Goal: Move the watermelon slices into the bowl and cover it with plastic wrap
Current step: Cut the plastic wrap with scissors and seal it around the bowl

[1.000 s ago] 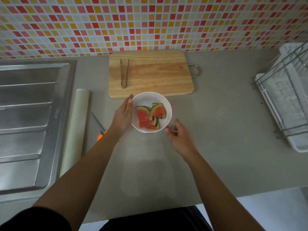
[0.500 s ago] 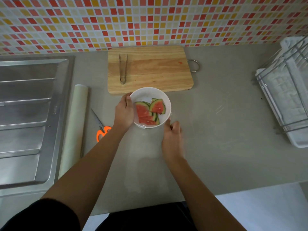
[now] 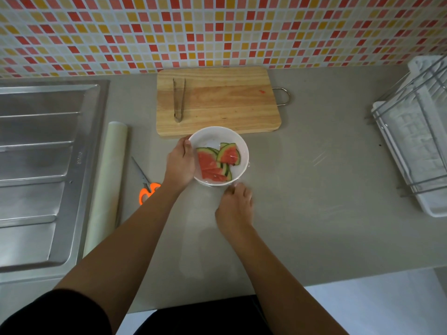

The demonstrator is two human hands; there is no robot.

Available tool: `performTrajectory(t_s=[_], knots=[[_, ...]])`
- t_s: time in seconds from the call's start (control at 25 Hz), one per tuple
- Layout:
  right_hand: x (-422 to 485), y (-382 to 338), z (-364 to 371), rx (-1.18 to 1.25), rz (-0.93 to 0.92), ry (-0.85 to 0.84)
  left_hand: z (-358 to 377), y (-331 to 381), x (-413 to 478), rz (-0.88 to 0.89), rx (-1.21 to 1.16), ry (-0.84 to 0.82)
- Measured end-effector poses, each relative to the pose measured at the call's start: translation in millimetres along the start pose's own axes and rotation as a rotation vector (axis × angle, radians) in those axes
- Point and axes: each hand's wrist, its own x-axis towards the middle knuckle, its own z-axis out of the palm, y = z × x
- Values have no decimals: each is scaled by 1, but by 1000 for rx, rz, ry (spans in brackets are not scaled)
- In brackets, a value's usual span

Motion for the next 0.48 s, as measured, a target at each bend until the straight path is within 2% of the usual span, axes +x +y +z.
performTrajectory(t_s=[0.08, 0.16, 0.24, 0.36, 0.48], knots=[[-1, 9, -6, -13, 76, -3, 0, 0, 0, 4, 3, -5], [3, 21, -16, 52, 136, 69, 0, -1, 0, -4, 15, -1], [14, 32, -24, 123, 57, 123, 0, 0, 0, -18, 34, -3], [31, 32, -27, 182, -109, 55, 0, 0, 0, -31, 47, -1], [35, 27, -18, 268, -134, -11, 0, 1, 0, -37, 72, 0]])
